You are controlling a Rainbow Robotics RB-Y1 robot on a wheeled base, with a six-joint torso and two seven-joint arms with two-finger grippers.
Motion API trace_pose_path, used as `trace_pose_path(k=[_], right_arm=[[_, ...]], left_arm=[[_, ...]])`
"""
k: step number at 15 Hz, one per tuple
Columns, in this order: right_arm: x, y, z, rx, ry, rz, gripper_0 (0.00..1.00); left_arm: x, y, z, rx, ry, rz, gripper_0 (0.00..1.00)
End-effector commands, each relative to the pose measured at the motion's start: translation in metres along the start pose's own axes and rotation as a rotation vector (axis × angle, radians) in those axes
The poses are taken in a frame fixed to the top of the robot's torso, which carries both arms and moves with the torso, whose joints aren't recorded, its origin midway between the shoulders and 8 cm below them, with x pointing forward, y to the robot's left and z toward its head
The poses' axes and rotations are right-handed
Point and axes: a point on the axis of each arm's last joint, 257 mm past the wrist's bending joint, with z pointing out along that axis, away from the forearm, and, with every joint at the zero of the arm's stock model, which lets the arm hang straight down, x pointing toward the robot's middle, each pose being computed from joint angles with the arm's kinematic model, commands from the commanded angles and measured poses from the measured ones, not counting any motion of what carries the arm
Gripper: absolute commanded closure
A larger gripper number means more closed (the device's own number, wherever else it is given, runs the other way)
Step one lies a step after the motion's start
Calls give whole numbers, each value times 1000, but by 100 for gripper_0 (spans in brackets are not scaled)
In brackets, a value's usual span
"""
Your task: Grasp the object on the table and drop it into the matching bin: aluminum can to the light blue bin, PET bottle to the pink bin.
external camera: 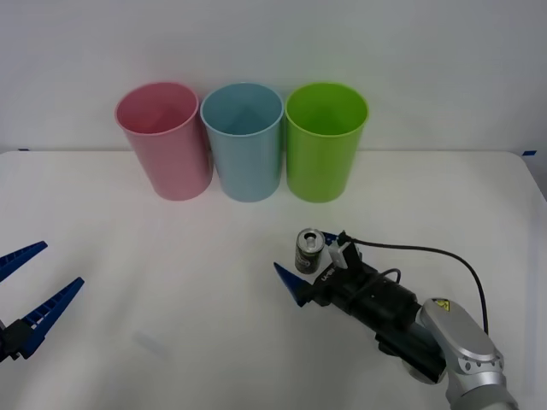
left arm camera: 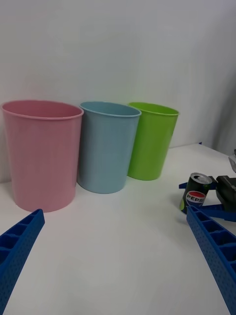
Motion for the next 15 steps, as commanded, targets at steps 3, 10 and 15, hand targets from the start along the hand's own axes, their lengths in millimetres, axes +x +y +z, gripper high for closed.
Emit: trace_pose_path(k=[3, 10, 15], right_arm=[[-1, 0, 0, 2, -2, -10, 100], [-6, 2, 0, -7, -19, -3, 100], [-30, -4, -19, 12, -63, -28, 100]], left_arm=[[0, 0, 0, 0, 0, 0, 0], [0, 0, 0, 0, 0, 0, 0], [0, 0, 0, 0, 0, 0, 0]])
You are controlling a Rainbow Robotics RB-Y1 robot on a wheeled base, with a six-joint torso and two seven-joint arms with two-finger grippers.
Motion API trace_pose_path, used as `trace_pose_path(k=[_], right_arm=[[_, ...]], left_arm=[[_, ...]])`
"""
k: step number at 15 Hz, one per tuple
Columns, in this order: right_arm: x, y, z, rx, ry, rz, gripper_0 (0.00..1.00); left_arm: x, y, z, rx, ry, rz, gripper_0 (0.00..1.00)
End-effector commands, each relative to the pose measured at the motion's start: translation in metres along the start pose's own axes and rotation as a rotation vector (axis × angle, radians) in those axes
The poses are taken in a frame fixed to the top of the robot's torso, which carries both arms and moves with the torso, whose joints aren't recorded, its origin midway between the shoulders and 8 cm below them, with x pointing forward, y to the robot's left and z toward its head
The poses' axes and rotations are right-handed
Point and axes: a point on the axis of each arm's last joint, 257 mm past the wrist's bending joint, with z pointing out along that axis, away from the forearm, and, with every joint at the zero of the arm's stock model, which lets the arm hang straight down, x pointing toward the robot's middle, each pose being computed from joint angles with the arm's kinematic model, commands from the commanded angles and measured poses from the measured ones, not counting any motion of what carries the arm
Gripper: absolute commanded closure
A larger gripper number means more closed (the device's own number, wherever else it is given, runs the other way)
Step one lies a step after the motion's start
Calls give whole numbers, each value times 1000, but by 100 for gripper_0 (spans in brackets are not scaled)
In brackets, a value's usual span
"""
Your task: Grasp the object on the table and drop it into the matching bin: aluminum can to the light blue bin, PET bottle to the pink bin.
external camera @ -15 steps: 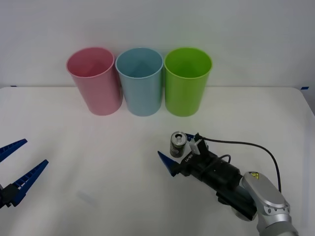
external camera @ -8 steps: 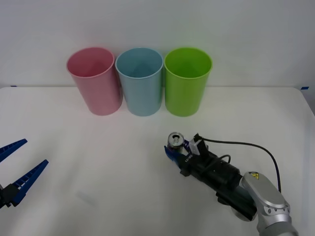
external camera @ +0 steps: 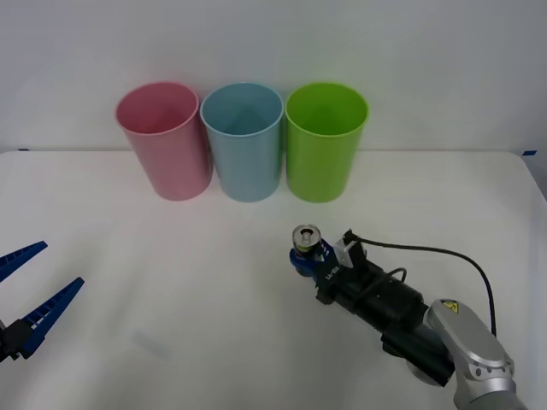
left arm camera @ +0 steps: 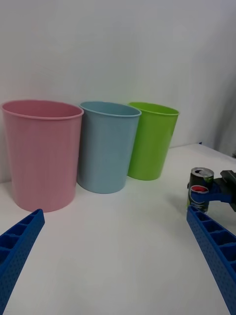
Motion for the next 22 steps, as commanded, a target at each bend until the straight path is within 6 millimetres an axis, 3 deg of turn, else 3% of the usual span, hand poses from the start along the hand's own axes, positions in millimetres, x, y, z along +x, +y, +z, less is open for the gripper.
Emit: trace_pose_path(k=[1, 9, 14, 18, 22], right_arm=[[-17, -7, -15, 14, -28, -12, 100], [-93, -8, -49, -27, -129, 92, 100], [-144, -11, -58, -52, -193, 168, 100], [-181, -10, -56, -82, -237, 205, 100], [-222, -20, -36, -81, -285, 124, 100]], left_arm=[[0, 0, 0, 0, 0, 0, 0], [0, 0, 0, 0, 0, 0, 0], [0, 0, 0, 0, 0, 0, 0], [0, 0, 0, 0, 0, 0, 0], [0, 0, 0, 0, 0, 0, 0]])
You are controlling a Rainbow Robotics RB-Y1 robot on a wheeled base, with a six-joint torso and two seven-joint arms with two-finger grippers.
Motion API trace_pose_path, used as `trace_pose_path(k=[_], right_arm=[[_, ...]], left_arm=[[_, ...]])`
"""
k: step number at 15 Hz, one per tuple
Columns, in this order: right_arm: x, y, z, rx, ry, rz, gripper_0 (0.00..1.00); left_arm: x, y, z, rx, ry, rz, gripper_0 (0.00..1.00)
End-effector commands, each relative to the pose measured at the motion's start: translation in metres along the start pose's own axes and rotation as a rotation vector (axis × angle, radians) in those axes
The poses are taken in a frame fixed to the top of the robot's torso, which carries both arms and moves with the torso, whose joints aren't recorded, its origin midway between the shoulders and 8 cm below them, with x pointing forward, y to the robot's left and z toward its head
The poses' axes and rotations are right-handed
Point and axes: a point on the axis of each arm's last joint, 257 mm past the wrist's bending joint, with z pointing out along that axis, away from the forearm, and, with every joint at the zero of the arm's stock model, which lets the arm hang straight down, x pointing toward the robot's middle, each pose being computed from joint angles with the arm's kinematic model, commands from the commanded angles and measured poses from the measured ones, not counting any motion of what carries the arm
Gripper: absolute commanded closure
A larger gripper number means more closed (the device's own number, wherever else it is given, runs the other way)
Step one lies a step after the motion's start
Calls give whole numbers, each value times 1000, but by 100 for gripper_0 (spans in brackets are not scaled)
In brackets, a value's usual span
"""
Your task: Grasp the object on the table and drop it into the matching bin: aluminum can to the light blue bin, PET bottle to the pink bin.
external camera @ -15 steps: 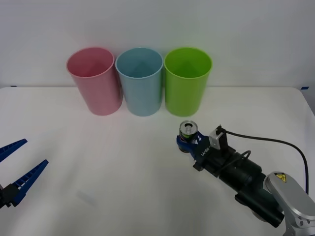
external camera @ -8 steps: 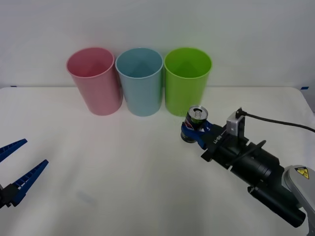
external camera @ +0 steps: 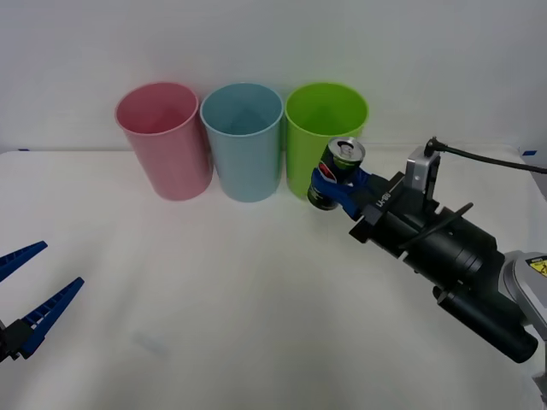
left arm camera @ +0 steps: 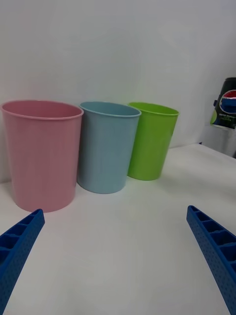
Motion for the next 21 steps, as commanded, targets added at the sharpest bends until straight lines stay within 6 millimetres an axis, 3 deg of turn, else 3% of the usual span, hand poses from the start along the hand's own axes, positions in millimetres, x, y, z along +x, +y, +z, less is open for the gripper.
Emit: trace_pose_path(k=[1, 7, 12, 16, 21], right_arm=[[-22, -4, 21, -10, -30, -31, 100], [-47, -12, 76, -24, -67, -27, 100], [-51, -27, 123, 21, -82, -28, 100], [-46, -36, 159, 74, -76, -30, 100], [-34, -33, 202, 88, -38, -37, 100]], left_arm=[[0, 0, 0, 0, 0, 0, 0], [0, 0, 0, 0, 0, 0, 0], [0, 0, 0, 0, 0, 0, 0], [0, 0, 0, 0, 0, 0, 0], [0, 0, 0, 0, 0, 0, 0]])
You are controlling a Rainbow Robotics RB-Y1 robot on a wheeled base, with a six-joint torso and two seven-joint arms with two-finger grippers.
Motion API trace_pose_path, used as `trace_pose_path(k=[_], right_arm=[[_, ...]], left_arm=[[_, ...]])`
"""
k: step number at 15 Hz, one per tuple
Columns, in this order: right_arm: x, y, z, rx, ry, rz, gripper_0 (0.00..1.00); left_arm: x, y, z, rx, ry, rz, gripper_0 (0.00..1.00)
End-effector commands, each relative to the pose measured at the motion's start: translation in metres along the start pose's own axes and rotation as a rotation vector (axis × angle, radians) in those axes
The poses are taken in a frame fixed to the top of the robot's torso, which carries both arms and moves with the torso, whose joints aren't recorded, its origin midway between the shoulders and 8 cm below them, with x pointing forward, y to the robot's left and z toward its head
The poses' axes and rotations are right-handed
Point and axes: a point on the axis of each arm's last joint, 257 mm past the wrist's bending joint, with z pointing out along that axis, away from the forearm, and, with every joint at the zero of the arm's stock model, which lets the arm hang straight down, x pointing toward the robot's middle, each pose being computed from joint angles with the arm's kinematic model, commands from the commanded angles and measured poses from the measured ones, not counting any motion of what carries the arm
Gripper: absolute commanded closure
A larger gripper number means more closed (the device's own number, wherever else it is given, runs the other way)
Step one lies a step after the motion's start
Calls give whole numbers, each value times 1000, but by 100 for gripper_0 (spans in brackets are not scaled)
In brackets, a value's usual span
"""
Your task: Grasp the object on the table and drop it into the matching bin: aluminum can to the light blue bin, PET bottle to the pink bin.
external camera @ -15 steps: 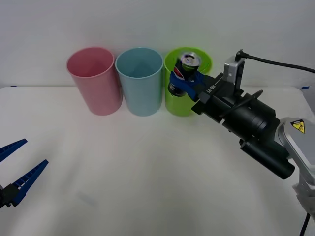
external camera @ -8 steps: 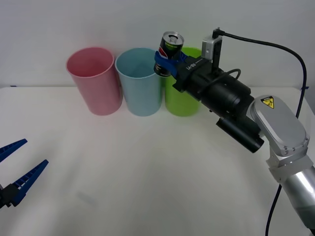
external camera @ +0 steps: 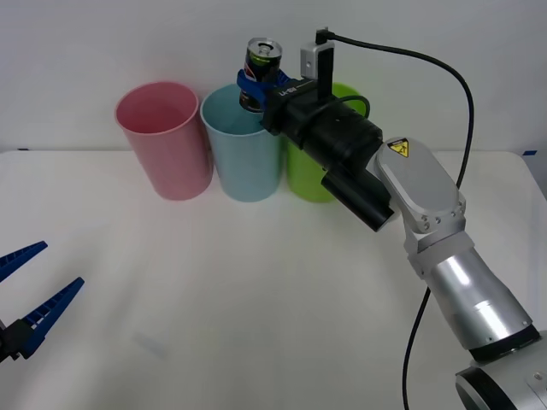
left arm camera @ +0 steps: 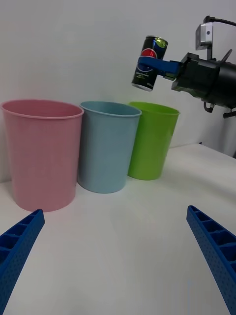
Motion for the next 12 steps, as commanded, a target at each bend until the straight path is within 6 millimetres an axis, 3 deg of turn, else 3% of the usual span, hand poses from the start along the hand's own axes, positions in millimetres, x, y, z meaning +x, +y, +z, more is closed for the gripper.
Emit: trace_pose_path(k=[1, 7, 12], right_arm=[[7, 5, 19, -1, 23, -1, 100], [18, -2, 50, 47, 64, -26, 100], [20, -11, 62, 99, 76, -38, 100]], left_arm=[[0, 0, 0, 0, 0, 0, 0], [0, 0, 0, 0, 0, 0, 0], [0, 0, 0, 0, 0, 0, 0]])
